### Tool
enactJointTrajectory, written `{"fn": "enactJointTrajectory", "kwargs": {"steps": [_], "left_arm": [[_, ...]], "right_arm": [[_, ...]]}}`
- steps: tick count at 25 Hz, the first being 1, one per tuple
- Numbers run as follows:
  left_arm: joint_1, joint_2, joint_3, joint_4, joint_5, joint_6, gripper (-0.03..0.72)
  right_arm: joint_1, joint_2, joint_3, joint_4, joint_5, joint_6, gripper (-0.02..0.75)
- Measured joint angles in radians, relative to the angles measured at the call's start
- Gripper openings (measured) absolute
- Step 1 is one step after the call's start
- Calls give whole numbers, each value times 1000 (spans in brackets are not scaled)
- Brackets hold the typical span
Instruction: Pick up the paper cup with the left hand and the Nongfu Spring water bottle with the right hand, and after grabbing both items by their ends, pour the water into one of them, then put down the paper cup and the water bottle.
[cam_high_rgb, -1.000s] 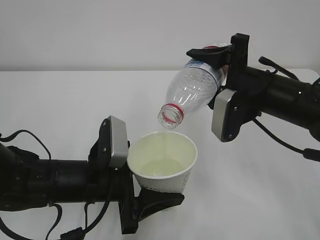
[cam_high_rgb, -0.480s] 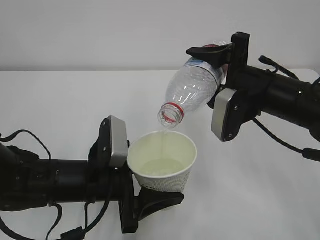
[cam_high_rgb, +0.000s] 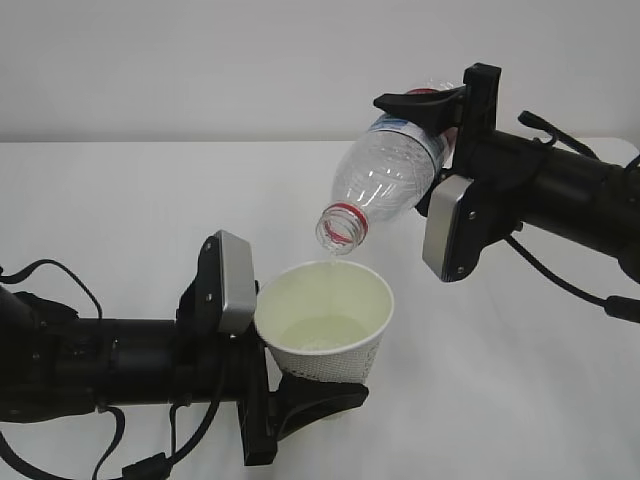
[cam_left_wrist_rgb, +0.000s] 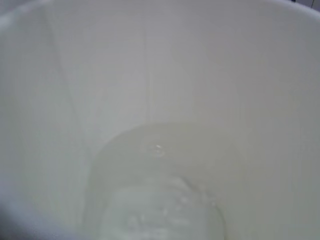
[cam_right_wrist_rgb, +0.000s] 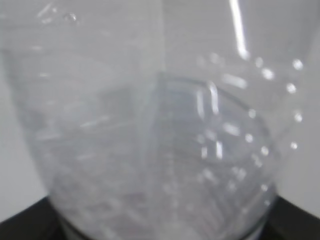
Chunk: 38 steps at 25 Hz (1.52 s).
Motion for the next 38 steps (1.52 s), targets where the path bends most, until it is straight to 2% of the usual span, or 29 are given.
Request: {"fn": "enactJointTrajectory", "kwargs": {"steps": [38], "left_arm": [[0,0,0,29,2,0,509]], "right_arm": [[0,0,0,2,-10,-51,491]]}}
